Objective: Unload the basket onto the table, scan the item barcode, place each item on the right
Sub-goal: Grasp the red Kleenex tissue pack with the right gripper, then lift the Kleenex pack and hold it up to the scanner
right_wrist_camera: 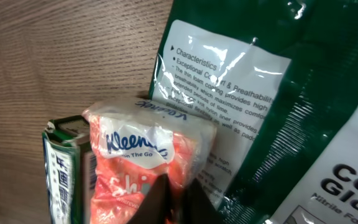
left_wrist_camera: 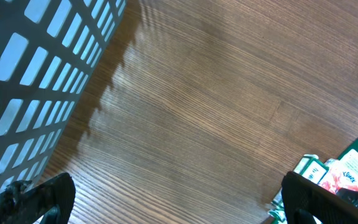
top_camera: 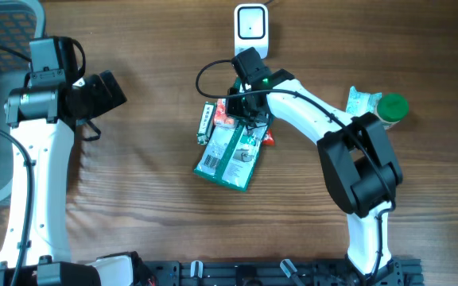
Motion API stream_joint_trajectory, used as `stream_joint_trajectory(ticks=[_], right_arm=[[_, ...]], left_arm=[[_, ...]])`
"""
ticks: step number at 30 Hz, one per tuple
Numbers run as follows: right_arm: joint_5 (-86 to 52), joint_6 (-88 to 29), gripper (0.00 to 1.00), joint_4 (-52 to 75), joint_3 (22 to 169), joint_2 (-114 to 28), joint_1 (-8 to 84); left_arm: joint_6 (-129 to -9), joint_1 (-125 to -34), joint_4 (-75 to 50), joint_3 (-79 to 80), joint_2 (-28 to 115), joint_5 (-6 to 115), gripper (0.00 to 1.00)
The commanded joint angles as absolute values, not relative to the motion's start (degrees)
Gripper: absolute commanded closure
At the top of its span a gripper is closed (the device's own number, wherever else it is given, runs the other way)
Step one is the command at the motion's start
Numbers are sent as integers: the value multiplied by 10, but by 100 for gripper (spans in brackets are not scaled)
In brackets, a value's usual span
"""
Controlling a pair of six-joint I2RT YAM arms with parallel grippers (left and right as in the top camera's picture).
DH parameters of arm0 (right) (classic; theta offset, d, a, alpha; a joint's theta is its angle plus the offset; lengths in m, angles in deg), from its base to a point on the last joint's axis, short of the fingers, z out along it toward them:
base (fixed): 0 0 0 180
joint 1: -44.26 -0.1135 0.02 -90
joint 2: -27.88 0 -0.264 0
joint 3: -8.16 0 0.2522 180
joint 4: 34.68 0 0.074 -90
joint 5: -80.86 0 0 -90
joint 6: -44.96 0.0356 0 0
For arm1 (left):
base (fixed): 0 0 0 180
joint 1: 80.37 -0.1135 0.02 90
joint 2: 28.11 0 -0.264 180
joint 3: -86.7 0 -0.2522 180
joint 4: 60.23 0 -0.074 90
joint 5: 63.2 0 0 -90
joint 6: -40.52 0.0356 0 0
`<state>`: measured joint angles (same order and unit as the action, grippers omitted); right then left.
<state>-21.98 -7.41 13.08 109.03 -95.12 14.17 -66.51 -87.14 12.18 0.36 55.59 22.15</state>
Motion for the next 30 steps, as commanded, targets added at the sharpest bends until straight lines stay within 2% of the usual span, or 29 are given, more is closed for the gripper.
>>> stream_joint_trajectory(ticks=[1,4,6,15,22,25,30], right_arm=[[-197,-75,95,160,1080,-954,151],[-227,-82,96,168,1091,-927,171],[-299,-152,96,154,1091,-894,195],[-829,-485,96,213,1090,-785,328],[-967,-614,96,303,1082,-784,377],[-1022,-618,96,303,1082,-784,382],[-1022,-616,96,315,1082,-782,382]], left_arm=[[-666,-874,120,11,560,224,0],[-666,-874,120,11,560,224,0],[-666,-874,120,11,560,224,0],[-666,-874,120,11,560,224,0],[-666,-874,120,11,560,224,0],[-666,-874,120,11,560,224,0],[-666,-874,120,11,560,224,0]])
